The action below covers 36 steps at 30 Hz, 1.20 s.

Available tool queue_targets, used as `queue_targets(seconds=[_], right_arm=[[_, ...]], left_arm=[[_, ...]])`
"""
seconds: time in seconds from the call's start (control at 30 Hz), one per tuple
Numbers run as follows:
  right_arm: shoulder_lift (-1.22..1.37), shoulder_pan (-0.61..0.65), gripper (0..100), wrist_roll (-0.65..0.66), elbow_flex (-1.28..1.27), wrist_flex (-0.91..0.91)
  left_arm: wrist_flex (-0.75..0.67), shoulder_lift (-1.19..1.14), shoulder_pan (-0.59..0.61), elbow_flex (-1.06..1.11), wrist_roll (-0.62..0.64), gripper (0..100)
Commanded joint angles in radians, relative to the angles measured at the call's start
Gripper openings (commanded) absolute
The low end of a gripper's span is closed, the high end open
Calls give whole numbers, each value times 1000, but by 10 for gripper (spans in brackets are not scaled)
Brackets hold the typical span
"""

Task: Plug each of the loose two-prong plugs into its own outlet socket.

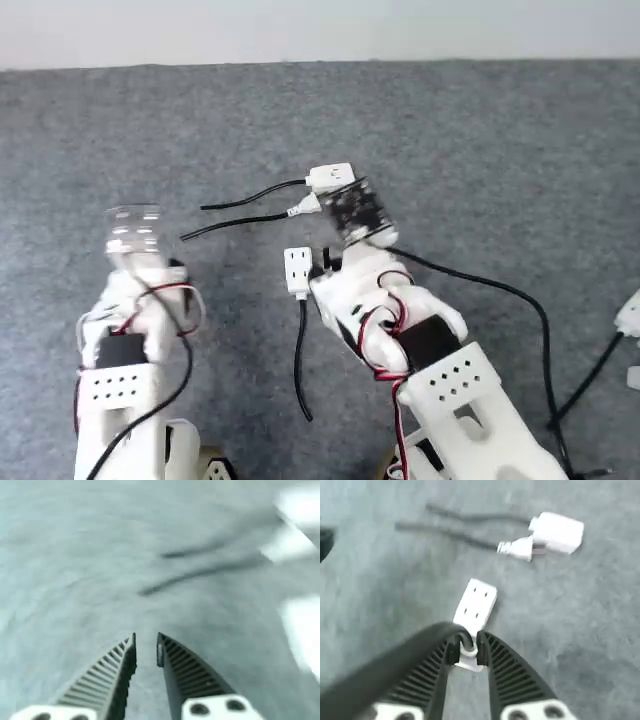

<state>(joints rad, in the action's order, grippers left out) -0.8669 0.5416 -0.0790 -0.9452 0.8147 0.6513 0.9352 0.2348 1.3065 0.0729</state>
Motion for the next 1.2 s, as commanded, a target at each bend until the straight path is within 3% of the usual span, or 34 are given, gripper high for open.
queue_targets(seconds=[0.0,0.13,0.4,1.17], right_arm=[[77,-28,8,-80,38,-94],[286,-28,8,-103,144,-131],[576,-35,8,-64,250,-332],[814,-35,8,-23,445,-328]], left_arm=[[-38,17,69,8,81,62],[-60,18,68,51,80,62],[-341,18,66,179,80,62],[-351,18,64,182,78,62]])
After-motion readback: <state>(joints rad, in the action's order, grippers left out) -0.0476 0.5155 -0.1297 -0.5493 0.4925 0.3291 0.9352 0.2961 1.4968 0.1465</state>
